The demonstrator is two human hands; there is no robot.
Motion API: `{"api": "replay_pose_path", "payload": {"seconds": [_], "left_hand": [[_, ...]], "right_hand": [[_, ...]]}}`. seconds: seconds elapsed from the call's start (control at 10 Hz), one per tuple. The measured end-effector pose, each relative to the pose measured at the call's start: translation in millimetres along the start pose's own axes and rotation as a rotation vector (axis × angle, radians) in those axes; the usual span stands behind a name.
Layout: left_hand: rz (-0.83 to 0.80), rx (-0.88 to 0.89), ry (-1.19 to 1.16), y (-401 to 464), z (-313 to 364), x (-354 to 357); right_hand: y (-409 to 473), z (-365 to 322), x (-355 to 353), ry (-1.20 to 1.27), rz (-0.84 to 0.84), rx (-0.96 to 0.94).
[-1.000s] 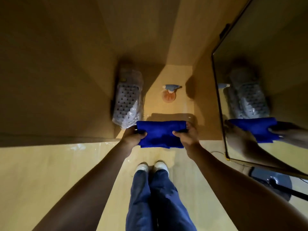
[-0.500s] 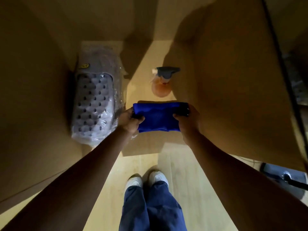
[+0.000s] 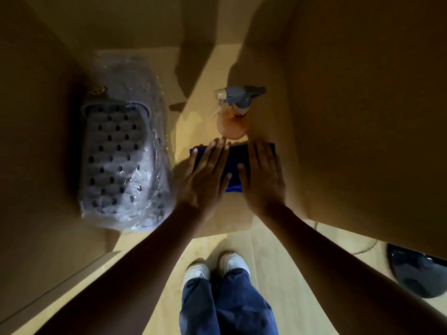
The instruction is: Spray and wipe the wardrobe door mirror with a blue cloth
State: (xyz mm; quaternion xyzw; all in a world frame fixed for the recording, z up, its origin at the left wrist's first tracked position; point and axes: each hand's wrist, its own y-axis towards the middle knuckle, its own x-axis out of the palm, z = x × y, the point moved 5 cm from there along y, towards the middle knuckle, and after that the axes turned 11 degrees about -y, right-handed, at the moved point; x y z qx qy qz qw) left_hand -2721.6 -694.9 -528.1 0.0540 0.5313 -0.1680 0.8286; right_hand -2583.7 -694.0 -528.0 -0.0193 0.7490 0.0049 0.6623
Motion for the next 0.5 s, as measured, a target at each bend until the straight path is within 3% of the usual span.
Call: {"api": "replay_pose_path", "payload": {"seconds": [0.2,0.4,0.5], "left_hand": [[-0.009,0.025,0.099,-5,-8,16],[-0.068,-0.031,0.033,-8,0,-4],[0.030,-0.082,-0.035,-33,12,-26]], "right_hand": [[-2,5,19,-0.045,-0.066,-0.026],[2,-3,3,-0.083,-0.183,-0.004],[-25,-10,-19,0.065,-0.186,0.035]]}}
